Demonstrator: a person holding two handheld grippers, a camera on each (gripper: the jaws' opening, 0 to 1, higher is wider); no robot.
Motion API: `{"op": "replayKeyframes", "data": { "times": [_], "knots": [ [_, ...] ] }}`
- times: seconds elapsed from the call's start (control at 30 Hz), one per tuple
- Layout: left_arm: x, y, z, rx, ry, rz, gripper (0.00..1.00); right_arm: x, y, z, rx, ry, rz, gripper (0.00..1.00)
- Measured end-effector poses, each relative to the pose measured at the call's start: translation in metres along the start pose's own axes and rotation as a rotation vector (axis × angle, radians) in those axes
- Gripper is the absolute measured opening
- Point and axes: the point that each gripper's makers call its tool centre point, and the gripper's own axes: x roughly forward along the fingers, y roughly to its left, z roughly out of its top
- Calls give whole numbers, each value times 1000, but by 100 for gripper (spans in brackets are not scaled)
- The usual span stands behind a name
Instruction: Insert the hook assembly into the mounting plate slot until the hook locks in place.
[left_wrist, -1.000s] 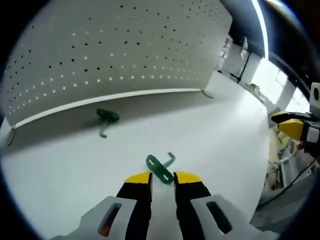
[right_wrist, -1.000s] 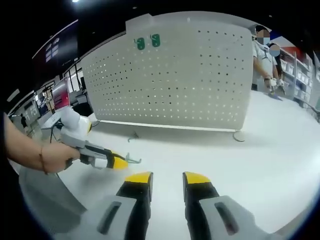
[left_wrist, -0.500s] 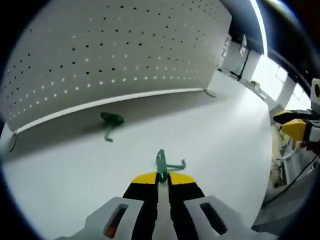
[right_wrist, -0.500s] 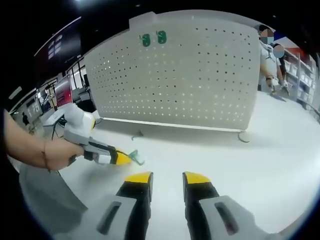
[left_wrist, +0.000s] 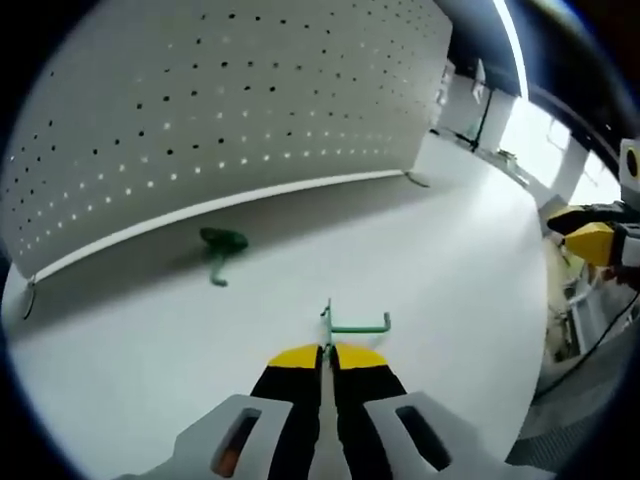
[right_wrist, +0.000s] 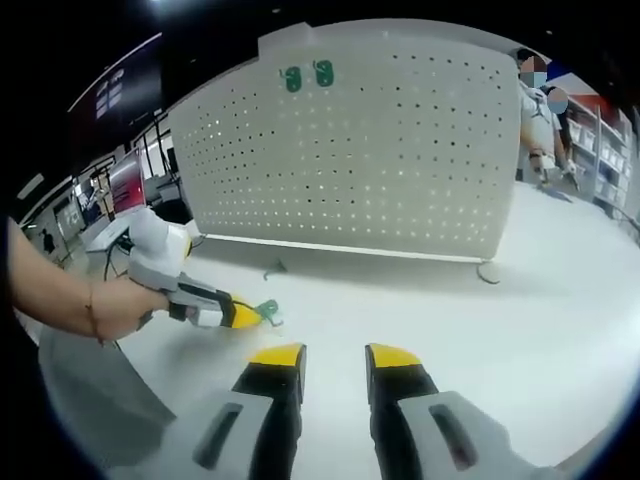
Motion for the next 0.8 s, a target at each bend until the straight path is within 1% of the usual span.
{"op": "replayKeyframes", "data": {
  "times": [0.07,0.13,0.43,0.5,0.63,0.8],
  "knots": [
    [0,0,0,3,1,0,3,0,1,0,-3,0,1,21],
    [-1,-1,3,-22,-5,-13,3,0,1,1,-3,-1,1,21],
    [-8,7,14,-8,-15,-16,3,3,7,5,-4,-4,18,21],
    [-9,8,17,-6,-9,-14,3,4,10,5,-4,-1,32,21],
    [-13,8,29,16,-23,-27,2,5,20,8,2,2,70,21],
    [-19,10,31,27,-23,-37,2,5,33,9,-4,12,122,22]
  ]
}}
